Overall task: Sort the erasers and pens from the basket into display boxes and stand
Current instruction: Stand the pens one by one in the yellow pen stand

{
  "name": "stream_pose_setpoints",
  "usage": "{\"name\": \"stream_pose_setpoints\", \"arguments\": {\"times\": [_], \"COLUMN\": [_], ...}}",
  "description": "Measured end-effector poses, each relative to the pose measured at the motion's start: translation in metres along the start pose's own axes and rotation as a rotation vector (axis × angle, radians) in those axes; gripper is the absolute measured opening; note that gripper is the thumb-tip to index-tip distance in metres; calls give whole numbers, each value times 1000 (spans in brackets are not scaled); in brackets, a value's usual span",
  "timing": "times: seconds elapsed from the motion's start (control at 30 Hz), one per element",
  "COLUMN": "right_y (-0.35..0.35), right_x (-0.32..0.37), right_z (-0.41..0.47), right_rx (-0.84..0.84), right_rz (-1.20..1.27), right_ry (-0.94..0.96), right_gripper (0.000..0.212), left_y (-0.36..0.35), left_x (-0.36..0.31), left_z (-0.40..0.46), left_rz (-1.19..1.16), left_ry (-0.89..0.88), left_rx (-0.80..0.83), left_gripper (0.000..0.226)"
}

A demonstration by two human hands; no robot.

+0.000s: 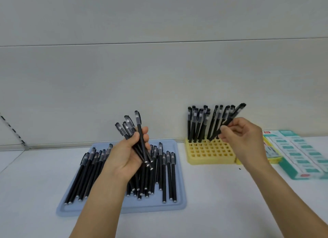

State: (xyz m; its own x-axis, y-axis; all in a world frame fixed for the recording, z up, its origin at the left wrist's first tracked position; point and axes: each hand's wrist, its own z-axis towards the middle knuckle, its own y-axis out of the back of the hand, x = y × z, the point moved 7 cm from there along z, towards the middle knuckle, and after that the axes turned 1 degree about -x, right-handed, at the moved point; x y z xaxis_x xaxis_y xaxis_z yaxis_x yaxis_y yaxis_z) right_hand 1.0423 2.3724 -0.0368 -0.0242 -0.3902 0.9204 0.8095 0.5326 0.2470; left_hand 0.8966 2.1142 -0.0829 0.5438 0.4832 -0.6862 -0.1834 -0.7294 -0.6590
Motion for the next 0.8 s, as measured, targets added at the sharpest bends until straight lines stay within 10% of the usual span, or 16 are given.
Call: {"name": "stream_pose_setpoints", "arguments": {"times": [0.63, 0.8], "right_y": [-42, -37], "right_x": [-28, 11], "right_z": [25, -13], "right_rx": [163, 91], "right_rz": [-523, -191], "right_ry": [69, 114], "right_gripper": [11, 7], "left_y": [-37, -48], "left_x": [39, 47], "left_z": [-11, -12], "left_rz": [88, 199], "left_ry": [25, 19], "left_rx": [51, 118], "left_gripper": [20, 21]}}
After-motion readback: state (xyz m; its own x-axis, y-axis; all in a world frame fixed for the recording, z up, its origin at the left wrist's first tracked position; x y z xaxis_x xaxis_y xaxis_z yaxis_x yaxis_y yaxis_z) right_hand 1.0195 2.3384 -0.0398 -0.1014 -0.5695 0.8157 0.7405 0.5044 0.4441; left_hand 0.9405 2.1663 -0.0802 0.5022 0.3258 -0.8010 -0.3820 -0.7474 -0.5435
